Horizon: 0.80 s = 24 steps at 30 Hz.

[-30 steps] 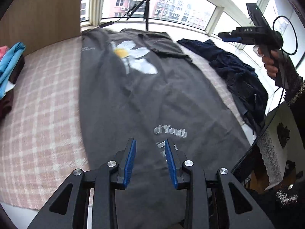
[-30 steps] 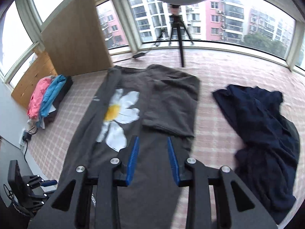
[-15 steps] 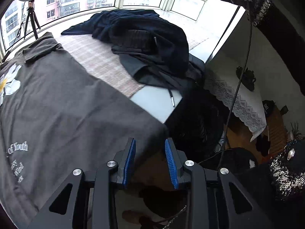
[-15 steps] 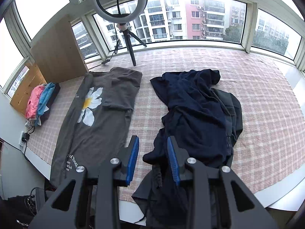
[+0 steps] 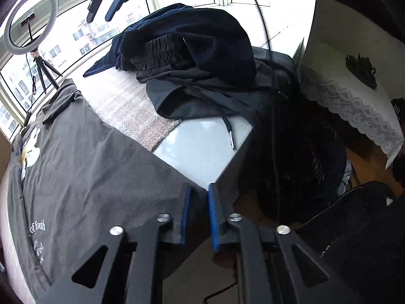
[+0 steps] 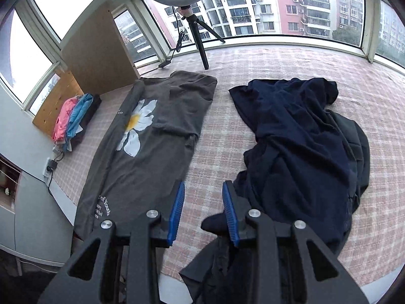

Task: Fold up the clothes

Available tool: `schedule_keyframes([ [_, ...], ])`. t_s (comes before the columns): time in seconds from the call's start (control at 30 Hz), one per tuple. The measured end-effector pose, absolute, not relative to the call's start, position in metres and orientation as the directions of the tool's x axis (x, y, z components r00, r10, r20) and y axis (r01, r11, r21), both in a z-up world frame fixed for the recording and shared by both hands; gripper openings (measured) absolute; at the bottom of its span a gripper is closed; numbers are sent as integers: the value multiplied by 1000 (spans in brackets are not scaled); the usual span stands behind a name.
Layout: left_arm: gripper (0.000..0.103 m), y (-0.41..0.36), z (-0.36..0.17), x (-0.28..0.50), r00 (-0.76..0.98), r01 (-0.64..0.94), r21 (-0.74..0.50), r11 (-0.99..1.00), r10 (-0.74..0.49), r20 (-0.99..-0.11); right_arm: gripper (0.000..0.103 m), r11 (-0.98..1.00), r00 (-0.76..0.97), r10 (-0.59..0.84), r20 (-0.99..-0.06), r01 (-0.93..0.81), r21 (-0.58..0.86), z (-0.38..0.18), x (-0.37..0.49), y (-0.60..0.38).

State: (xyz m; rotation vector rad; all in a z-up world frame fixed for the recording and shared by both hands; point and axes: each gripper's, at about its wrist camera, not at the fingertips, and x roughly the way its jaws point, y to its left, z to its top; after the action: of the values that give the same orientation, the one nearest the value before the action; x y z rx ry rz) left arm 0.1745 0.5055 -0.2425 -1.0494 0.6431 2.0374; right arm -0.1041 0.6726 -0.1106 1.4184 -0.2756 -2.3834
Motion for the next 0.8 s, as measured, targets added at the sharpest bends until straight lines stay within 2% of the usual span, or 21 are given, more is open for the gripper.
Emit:
schedule_keyframes([
  [0.2, 4, 481, -221, 161, -362, -709, -58, -703, 434, -825, 33, -914, -385, -404, -830, 205, 350, -164, -193, 631],
  [0.4, 4, 455, -214, 151, -340, -627, -191, -755, 486, -805, 33, -912, -296, -410, -863, 139, 385, -228, -263, 600],
  [0.6, 4, 440, -211, 144, -309, -574, -316, -756, 557, -771, 36, -902, -310, -432, -847, 151, 405, -236, -280, 591],
  [0.67, 4, 435, -210, 142, -300, -554, -356, -752, 580, -757, 19, -888, -316, -461, -830, 167, 429, -236, -282, 590],
  [0.7, 4, 432, -209, 141, -297, -544, -375, -750, 591, -750, 4, -888, -315, -461, -830, 170, 428, -236, -283, 588],
  [0.8, 3, 412, -203, 142, -312, -506, -424, -751, 618, -721, 3, -892, -346, -452, -822, 175, 417, -225, -281, 586],
])
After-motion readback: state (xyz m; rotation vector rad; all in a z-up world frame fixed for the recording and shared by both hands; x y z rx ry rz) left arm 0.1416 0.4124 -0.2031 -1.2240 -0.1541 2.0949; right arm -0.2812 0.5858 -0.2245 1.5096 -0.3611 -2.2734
